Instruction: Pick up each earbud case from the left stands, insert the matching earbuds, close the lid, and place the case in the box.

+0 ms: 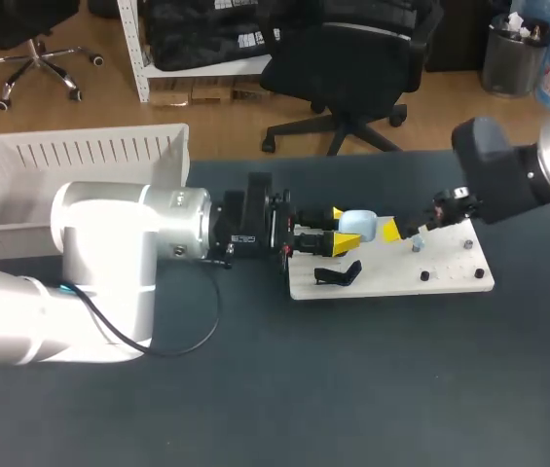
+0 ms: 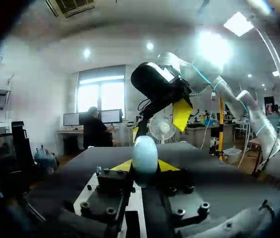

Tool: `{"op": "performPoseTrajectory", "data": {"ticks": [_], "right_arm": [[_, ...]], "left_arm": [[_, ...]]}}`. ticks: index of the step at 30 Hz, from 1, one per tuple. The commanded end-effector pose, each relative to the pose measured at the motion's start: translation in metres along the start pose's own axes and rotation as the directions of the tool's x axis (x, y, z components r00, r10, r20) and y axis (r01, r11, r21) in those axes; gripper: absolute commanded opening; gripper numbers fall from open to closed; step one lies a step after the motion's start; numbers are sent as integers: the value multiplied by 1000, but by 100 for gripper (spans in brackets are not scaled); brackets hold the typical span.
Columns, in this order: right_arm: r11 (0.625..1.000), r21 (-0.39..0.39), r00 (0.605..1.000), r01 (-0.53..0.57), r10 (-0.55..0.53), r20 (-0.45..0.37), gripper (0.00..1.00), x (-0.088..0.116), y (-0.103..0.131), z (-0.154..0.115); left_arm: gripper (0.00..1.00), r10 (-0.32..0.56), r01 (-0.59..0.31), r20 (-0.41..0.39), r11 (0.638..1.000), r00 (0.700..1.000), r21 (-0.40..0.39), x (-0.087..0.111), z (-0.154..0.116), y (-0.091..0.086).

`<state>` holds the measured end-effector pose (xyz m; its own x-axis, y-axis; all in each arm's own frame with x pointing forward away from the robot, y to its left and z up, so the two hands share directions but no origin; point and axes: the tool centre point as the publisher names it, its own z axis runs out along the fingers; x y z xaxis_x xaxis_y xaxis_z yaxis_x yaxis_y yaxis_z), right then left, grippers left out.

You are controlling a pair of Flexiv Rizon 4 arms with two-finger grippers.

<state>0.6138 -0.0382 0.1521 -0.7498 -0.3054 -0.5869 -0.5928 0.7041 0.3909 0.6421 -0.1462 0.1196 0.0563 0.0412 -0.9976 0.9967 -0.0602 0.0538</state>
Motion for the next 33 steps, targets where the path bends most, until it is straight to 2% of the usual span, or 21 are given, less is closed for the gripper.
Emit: {"op": "performPoseTrajectory", "data": {"ticks": [1, 10, 33], "right_arm": [[1000, -19, 1000, 1, -1, -16, 100, -5, 1, 8], [1000, -25, 999, -4, 2, -49, 100, -4, 5, 20], [1000, 1, 996, -24, 23, -85, 100, -11, -8, 37]], "left_arm": [[0, 3, -3, 3, 1000, 1000, -4, 1, 1, 0], [0, 3, -3, 3, 1000, 1000, -4, 1, 1, 0], [0, 3, -3, 3, 1000, 1000, -4, 1, 1, 0]]}}
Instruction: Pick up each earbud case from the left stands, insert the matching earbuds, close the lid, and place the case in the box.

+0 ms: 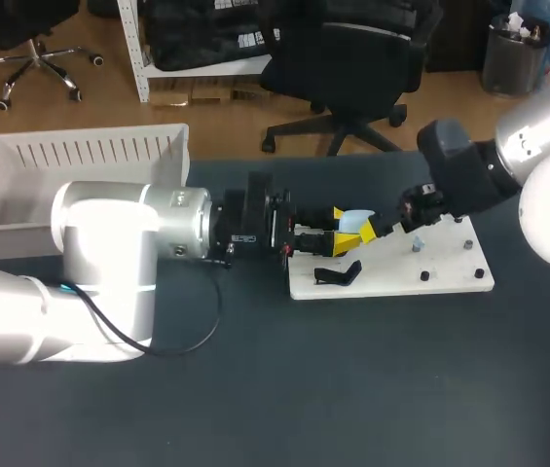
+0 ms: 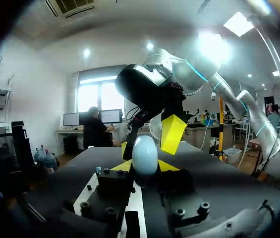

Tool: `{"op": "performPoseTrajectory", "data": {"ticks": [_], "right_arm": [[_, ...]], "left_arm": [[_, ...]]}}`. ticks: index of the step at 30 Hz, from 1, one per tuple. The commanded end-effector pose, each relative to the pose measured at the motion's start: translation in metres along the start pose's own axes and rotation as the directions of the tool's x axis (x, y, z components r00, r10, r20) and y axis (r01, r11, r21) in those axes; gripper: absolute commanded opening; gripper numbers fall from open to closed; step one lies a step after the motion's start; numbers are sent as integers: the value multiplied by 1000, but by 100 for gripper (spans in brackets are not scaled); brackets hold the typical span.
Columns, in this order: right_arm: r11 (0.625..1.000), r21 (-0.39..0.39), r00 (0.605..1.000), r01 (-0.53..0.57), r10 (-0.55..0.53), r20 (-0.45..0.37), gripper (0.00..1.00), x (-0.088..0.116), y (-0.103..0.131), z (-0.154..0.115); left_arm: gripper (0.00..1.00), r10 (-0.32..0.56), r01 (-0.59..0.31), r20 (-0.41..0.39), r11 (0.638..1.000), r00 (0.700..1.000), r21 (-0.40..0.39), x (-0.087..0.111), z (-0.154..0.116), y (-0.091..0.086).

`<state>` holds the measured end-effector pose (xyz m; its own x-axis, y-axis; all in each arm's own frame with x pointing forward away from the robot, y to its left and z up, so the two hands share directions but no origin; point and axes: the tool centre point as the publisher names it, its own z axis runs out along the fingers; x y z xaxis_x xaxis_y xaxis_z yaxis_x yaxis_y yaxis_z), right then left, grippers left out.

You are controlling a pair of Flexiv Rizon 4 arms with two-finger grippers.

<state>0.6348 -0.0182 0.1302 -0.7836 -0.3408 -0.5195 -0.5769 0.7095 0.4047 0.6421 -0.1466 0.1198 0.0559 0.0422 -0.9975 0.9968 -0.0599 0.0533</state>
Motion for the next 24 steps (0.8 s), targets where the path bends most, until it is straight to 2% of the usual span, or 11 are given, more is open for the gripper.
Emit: {"op": "performPoseTrajectory", "data": {"ticks": [1, 16, 24], "right_arm": [[1000, 3, 1000, -3, 3, -5, 100, -3, -2, 2], [1000, 21, 1000, -8, 8, 24, 100, -14, -7, -5], [998, 64, 997, 19, -24, 74, 100, -31, -14, -28]], "left_arm": [[0, 3, -3, 4, 1000, 1000, -4, 1, 0, 0], [0, 3, -3, 4, 1000, 1000, -4, 1, 0, 0], [0, 3, -3, 4, 1000, 1000, -4, 1, 0, 0]]}}
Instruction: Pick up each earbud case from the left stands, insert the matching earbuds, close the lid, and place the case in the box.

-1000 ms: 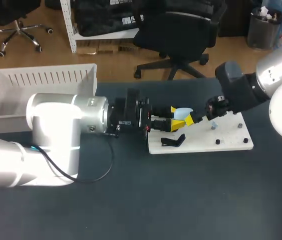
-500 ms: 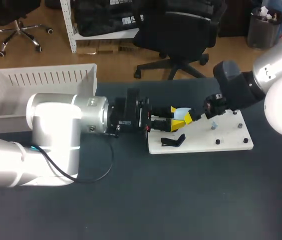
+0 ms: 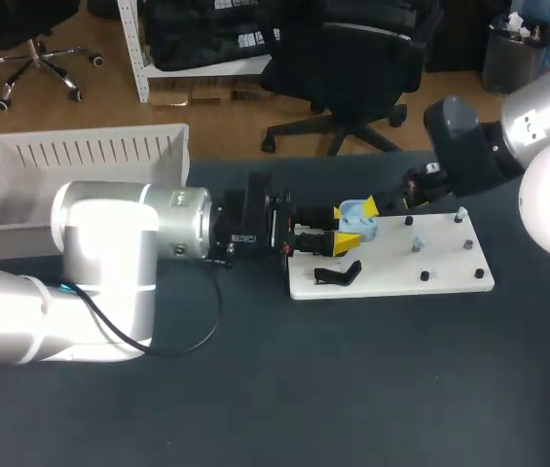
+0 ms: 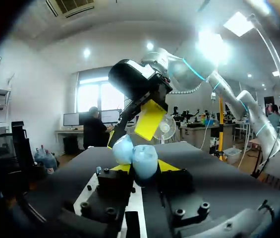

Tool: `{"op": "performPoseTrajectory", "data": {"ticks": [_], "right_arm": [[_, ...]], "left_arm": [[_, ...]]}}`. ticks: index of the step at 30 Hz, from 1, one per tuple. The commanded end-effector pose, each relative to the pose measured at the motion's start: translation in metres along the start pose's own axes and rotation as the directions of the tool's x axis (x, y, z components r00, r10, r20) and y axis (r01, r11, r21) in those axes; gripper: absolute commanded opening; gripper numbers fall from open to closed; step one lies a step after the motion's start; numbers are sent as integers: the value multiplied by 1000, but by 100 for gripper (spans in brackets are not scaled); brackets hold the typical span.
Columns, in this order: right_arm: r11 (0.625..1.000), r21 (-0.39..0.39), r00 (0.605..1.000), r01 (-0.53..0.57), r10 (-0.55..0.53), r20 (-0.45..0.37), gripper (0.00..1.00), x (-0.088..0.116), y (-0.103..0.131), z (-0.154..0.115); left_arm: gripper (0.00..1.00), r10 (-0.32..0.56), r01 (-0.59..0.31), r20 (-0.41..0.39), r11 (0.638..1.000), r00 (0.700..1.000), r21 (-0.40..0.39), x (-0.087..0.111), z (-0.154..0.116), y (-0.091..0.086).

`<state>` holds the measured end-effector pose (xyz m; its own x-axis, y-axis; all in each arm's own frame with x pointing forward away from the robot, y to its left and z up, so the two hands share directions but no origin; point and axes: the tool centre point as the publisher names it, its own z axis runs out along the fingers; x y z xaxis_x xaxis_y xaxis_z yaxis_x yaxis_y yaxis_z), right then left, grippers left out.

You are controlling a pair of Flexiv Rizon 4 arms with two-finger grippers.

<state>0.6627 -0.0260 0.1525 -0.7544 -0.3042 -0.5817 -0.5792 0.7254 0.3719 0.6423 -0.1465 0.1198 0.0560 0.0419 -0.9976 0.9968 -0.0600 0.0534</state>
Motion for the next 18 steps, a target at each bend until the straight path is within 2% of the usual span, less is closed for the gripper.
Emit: {"op": "performPoseTrajectory", "data": {"ticks": [1, 5, 8, 12, 18], "right_arm": [[998, 51, 1000, 20, -20, -9, 100, -4, -6, -17], [990, 130, 998, 49, -44, -36, 100, -10, -24, -32], [978, 199, 997, 58, -46, -68, 100, -16, -45, -44], [967, 250, 995, 47, -22, -100, 100, -20, -70, -50], [933, 346, 969, 97, -10, -246, 100, -10, -110, -38]], "left_arm": [[0, 3, -3, 4, 1000, 1000, -4, 1, 0, -1], [0, 3, -3, 4, 1000, 1000, -4, 1, 0, -1], [0, 3, -3, 4, 1000, 1000, -4, 1, 0, -1], [0, 3, -3, 4, 1000, 1000, -4, 1, 0, -1], [0, 3, -3, 4, 1000, 1000, -4, 1, 0, -1]]}}
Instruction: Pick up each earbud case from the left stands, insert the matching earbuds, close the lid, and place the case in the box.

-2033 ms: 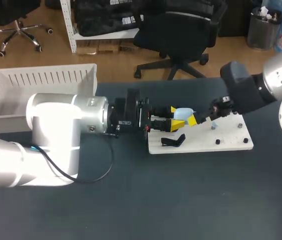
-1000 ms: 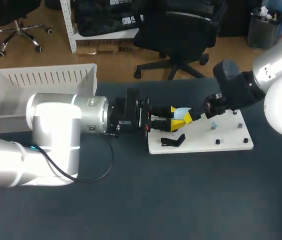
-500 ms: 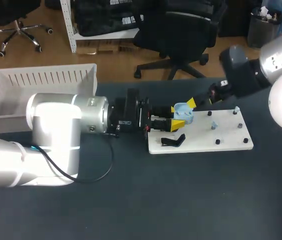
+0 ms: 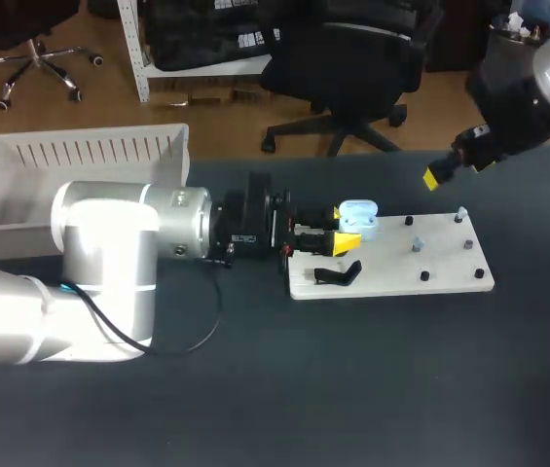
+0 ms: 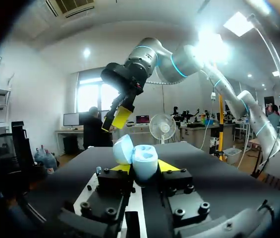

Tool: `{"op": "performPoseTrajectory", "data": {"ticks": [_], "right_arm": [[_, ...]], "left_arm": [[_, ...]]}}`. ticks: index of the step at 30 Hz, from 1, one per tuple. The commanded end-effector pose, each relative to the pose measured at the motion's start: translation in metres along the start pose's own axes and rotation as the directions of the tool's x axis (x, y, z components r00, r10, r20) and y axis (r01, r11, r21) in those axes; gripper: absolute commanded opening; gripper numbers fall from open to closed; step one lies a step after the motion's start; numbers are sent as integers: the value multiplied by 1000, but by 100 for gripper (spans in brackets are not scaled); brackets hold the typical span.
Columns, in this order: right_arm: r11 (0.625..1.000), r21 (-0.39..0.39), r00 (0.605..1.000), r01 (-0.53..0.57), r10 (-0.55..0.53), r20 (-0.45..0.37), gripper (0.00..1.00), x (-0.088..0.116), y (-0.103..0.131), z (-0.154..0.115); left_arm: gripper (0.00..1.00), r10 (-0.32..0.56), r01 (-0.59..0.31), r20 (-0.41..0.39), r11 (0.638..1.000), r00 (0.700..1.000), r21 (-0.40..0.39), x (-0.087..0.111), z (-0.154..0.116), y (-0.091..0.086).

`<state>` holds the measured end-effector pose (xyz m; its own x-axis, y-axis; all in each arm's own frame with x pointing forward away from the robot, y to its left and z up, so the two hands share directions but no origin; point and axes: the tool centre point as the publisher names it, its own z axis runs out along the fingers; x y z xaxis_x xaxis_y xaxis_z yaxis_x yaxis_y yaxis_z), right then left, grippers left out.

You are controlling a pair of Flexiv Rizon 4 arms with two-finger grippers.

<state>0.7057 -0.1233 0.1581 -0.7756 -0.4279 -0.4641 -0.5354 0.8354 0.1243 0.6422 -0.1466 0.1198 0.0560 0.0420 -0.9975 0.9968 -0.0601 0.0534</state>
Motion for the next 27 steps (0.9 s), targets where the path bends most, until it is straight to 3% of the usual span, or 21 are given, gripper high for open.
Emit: {"op": "performPoseTrajectory", "data": {"ticks": [1, 12, 14, 15, 18, 27], "right_arm": [[995, 100, 995, 10, 1, -104, 100, -4, -17, 20], [983, 177, 964, 43, 6, -267, 100, 15, -59, 63], [983, 182, 960, 32, 21, -279, 90, 16, -66, 69], [982, 186, 956, 17, 39, -292, 76, 17, -69, 73], [981, 192, 953, -5, 63, -297, 78, 18, -76, 81], [974, 225, 939, -8, 85, -334, 62, 23, -80, 98]], "left_arm": [[0, 3, -3, 4, 1000, 1000, -4, 1, 0, -1], [0, 3, -3, 4, 1000, 1000, -4, 1, 0, -1], [0, 3, -3, 4, 1000, 1000, -4, 1, 0, -1], [0, 3, -3, 4, 1000, 1000, -4, 1, 0, -1], [0, 3, -3, 4, 1000, 1000, -4, 1, 0, -1], [0, 3, -3, 4, 1000, 1000, -4, 1, 0, -1]]}}
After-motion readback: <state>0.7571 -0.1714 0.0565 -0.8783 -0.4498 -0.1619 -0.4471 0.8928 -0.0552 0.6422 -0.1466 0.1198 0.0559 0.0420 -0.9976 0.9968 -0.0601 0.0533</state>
